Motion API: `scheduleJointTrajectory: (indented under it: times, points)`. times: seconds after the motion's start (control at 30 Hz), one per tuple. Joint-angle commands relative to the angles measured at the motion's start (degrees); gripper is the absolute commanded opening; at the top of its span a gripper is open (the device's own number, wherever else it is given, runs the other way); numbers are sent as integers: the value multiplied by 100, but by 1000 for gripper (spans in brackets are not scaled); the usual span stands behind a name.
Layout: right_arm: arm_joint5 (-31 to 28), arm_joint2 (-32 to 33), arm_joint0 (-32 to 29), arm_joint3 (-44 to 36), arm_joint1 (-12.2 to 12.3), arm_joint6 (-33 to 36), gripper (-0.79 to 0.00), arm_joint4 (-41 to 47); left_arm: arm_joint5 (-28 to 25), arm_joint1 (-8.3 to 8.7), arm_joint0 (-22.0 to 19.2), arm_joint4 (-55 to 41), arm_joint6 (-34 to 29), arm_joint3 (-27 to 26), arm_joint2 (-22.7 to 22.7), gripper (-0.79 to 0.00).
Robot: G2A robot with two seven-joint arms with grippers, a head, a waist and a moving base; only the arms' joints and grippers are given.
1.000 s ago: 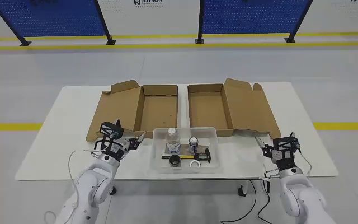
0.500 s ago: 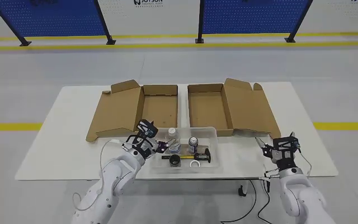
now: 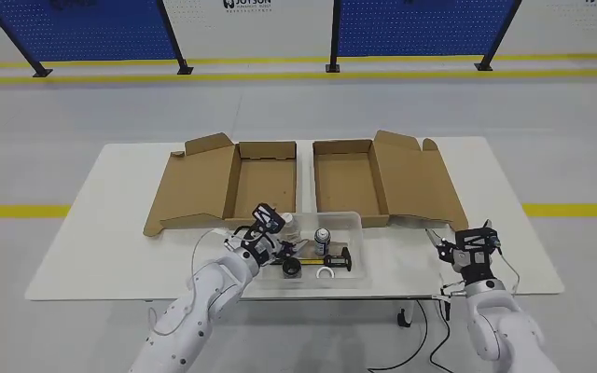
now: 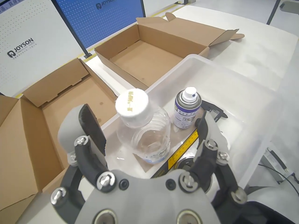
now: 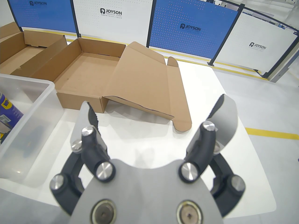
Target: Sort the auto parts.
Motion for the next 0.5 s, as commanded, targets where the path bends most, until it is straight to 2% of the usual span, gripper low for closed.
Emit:
scheduleJointTrajectory:
  times: [0.0, 0.23, 0.33, 0.47]
  points:
    - [0, 0, 0, 0, 0, 0, 0, 0, 3, -11, -37, -14, 8, 58, 29, 0]
    - [0, 0, 0, 0, 0, 0, 0, 0, -57, -48, -142, -225, -38, 265, 94, 0]
    - [0, 0, 0, 0, 0, 0, 0, 0, -42, -65, -193, -241, -41, 387, 139, -34]
    - [0, 0, 0, 0, 0, 0, 0, 0, -30, -87, -259, -184, -38, 549, 216, -40]
